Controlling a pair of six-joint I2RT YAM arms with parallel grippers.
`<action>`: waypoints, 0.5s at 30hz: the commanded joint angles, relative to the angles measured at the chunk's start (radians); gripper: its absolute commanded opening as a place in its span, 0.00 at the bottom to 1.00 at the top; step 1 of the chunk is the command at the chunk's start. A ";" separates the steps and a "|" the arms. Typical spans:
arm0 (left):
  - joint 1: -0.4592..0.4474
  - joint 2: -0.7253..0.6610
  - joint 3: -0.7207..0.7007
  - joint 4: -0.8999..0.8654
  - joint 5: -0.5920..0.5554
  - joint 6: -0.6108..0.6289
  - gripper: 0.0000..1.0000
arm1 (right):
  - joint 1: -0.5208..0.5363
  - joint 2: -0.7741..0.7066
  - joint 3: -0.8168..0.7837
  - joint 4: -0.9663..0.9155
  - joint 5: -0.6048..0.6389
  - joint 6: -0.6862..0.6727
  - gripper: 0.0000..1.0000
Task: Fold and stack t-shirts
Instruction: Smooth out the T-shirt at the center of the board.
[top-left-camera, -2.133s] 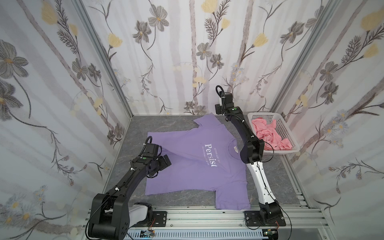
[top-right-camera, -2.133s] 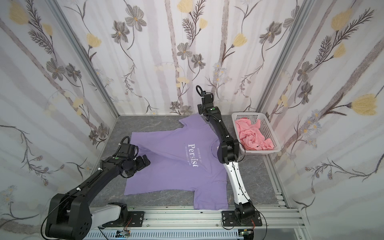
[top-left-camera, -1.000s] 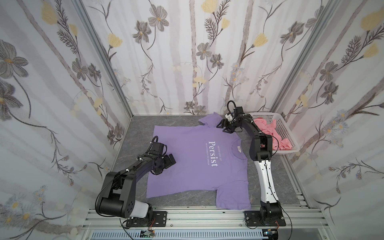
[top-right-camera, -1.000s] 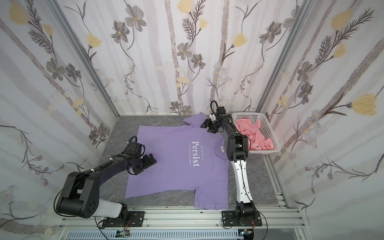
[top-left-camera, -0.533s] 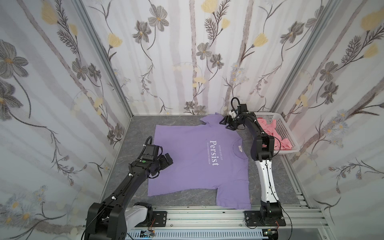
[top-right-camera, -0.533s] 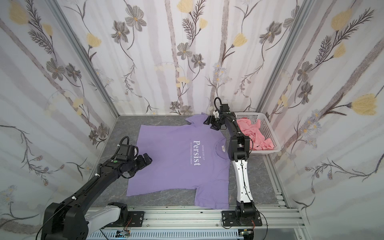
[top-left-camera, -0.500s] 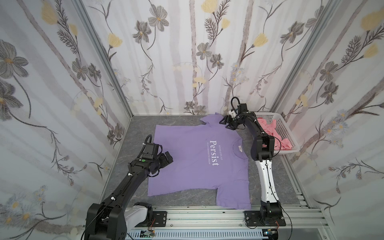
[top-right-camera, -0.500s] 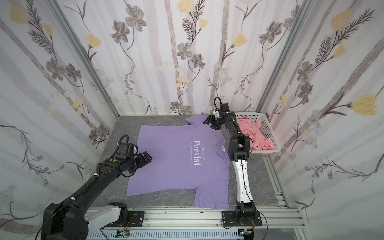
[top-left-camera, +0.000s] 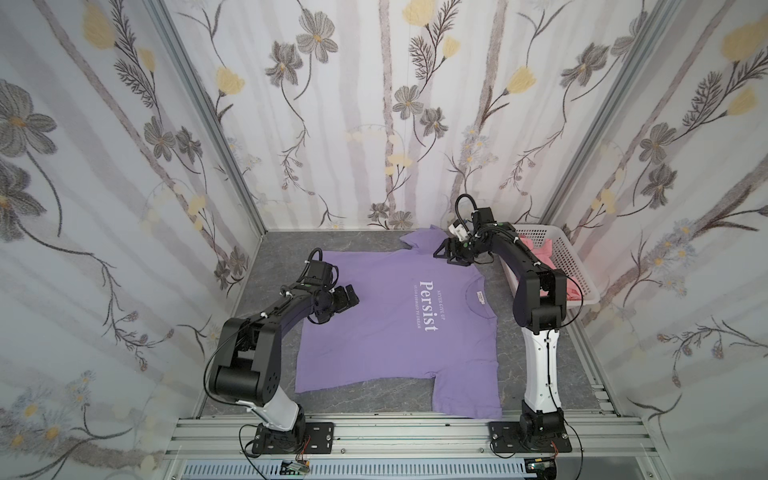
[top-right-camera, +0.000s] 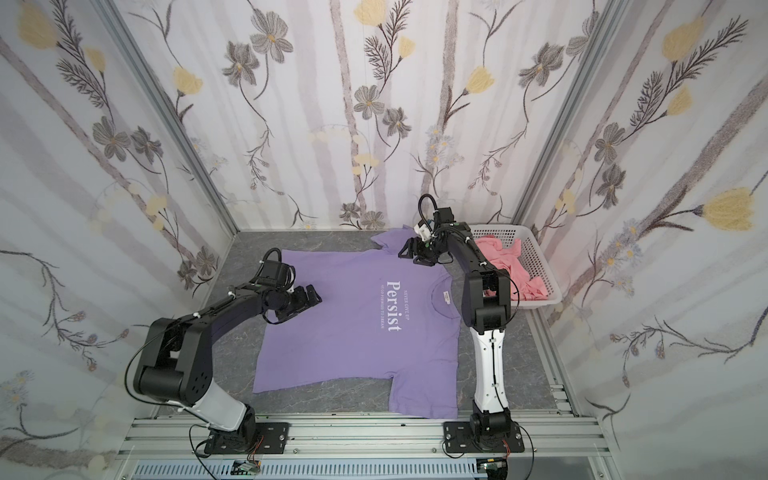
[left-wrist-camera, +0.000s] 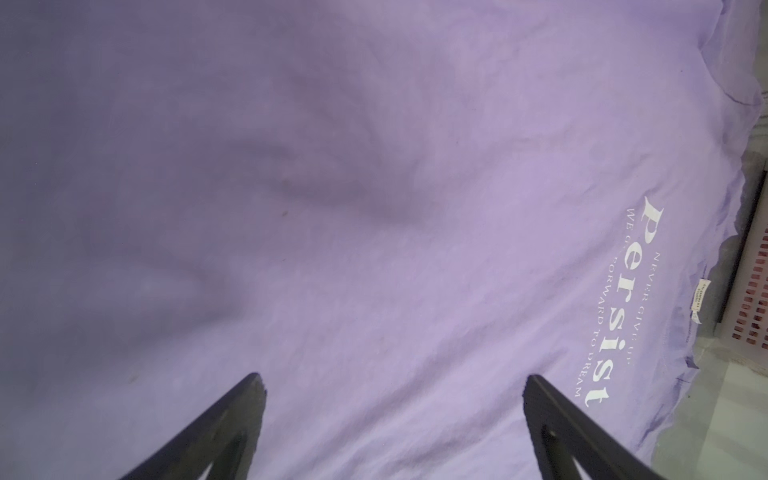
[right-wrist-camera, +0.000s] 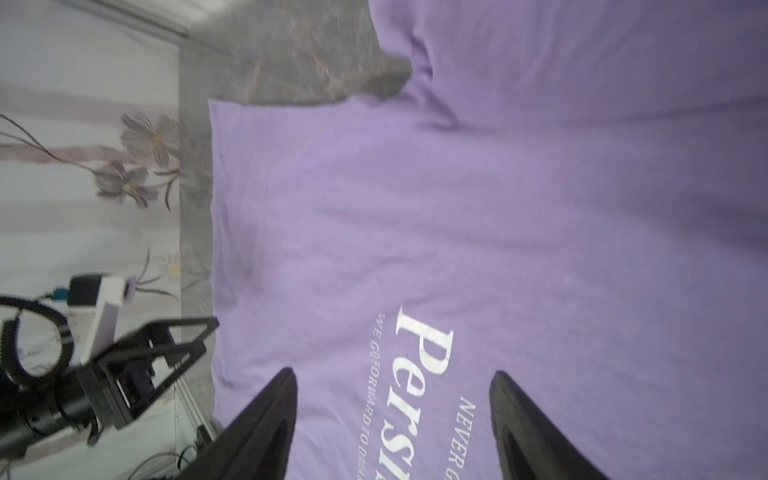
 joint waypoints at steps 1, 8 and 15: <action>-0.011 0.122 0.109 -0.048 0.102 0.064 1.00 | 0.035 -0.072 -0.116 -0.014 -0.039 -0.112 0.72; -0.013 0.269 0.243 -0.127 0.066 0.105 1.00 | 0.072 -0.088 -0.218 -0.012 -0.040 -0.134 0.73; -0.007 0.385 0.394 -0.211 0.017 0.143 1.00 | 0.077 0.045 -0.099 -0.019 -0.066 -0.084 0.74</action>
